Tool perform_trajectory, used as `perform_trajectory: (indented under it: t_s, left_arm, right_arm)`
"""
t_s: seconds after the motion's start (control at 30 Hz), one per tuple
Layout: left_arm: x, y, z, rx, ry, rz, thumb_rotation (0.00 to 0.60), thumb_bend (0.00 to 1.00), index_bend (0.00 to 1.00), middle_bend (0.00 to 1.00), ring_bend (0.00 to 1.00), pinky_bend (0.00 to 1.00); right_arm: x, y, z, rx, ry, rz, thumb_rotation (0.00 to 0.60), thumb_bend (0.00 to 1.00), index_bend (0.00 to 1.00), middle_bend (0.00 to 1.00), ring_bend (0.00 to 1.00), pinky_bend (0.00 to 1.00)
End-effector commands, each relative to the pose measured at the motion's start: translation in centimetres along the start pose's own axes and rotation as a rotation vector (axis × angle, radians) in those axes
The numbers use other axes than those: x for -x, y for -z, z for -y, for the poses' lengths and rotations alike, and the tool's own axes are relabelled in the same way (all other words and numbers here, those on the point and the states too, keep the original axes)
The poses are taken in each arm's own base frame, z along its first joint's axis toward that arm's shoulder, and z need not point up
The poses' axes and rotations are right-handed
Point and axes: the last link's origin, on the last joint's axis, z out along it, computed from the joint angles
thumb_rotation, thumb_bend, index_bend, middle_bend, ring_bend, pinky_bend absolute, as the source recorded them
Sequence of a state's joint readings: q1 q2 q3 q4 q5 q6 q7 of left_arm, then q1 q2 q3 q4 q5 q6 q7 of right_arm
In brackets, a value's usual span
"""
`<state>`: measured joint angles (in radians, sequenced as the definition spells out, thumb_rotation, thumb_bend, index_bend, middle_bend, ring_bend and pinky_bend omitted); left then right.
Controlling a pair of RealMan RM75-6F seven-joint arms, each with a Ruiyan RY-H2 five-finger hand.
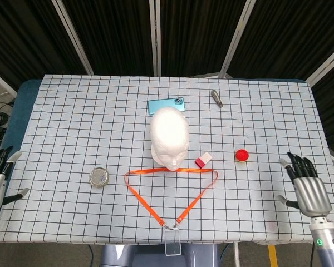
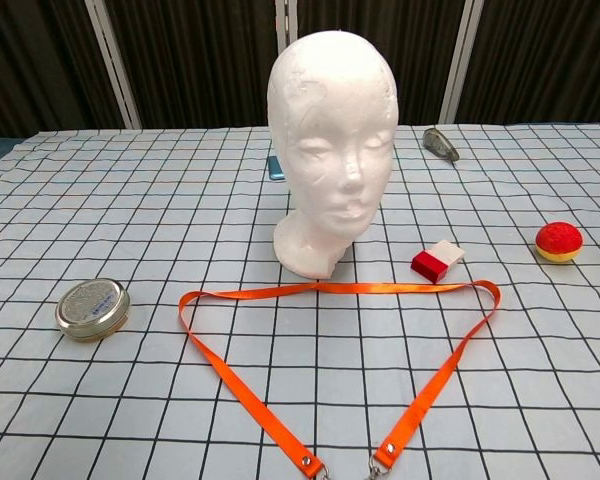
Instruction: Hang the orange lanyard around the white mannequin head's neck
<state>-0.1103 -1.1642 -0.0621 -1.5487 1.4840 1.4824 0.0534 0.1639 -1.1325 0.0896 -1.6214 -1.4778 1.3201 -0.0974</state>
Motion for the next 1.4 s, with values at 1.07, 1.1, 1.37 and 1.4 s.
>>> perform_trajectory:
  t_s: [1.07,1.1,1.37,1.4]
  left_arm:
    - [1.6,-1.1,0.3,-0.040,-0.042,0.037,0.600,0.00,0.00,0.00,0.00,0.00]
    - [1.6,-1.1,0.3,-0.040,-0.041,0.037,0.600,0.00,0.00,0.00,0.00,0.00]
    - [1.5,-1.2,0.4,-0.043,-0.041,0.036,0.600,0.00,0.00,0.00,0.00,0.00]
    - [1.5,-1.2,0.4,-0.044,-0.041,0.036,0.600,0.00,0.00,0.00,0.00,0.00]
  right_arm:
    - [7.6,-13.2,13.9,-0.124,0.068,0.270,0.600,0.26,0.51,0.00,0.00,0.00]
    - [7.6,-13.2,14.1,-0.125,0.071,0.269,0.600,0.26,0.51,0.00,0.00,0.00]
    - [8.2,-13.4,15.6,-0.128,0.099,0.276,0.600,0.26,0.51,0.00,0.00,0.00]
    - [8.3,-13.4,15.8,-0.131,0.107,0.276,0.600,0.26,0.51,0.00,0.00,0.00]
